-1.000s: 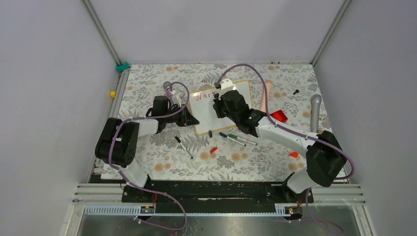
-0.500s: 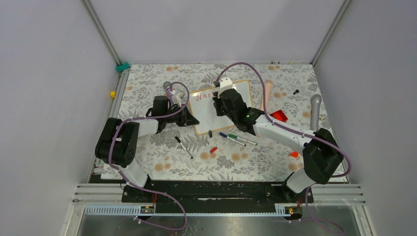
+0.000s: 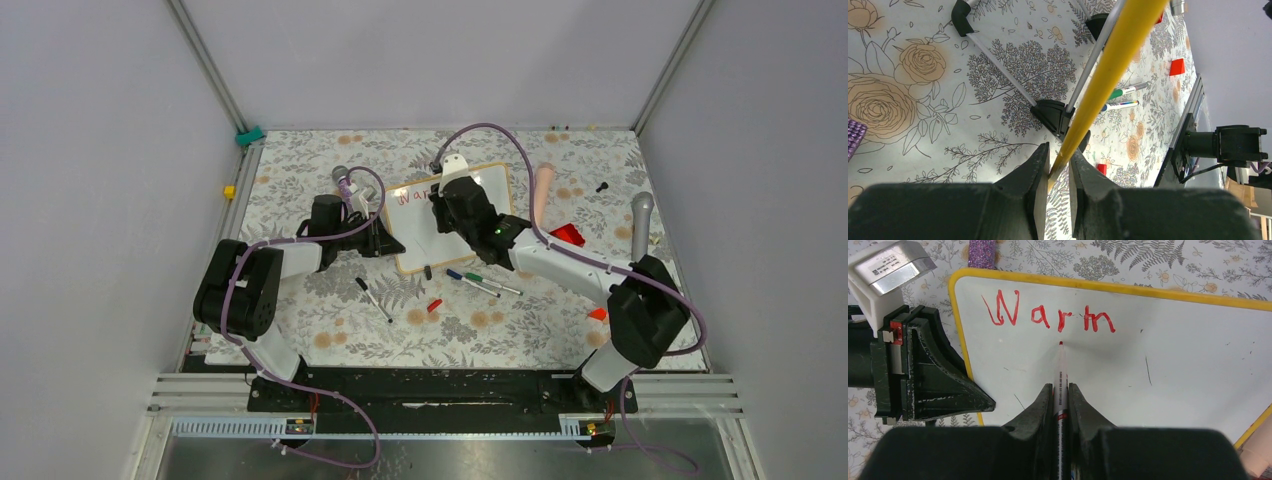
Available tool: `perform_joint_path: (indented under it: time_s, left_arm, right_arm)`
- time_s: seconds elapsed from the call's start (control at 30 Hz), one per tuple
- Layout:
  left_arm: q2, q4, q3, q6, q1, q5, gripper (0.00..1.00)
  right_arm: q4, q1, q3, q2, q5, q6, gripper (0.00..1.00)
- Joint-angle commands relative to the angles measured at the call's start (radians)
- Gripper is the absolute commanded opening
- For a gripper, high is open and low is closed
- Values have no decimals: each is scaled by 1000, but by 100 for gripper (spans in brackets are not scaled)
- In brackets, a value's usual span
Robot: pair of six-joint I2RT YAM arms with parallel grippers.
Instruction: Write a sentence on the whiteboard
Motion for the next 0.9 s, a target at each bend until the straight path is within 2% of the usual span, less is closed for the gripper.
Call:
perform_joint_path:
  time_s: [0.0,0.33,0.87]
  left_arm:
    - [13,-49,20,17,-11,-69,0]
    - [10,-54,21,19,-12,-71,0]
    - [7,-57,21,23,-12,-74,0]
  right_arm:
    - [-25,9,58,19,36,-12,0]
    - [-71,9,77,36,47,-14,0]
    - [-121,9,42,17,-27,1,0]
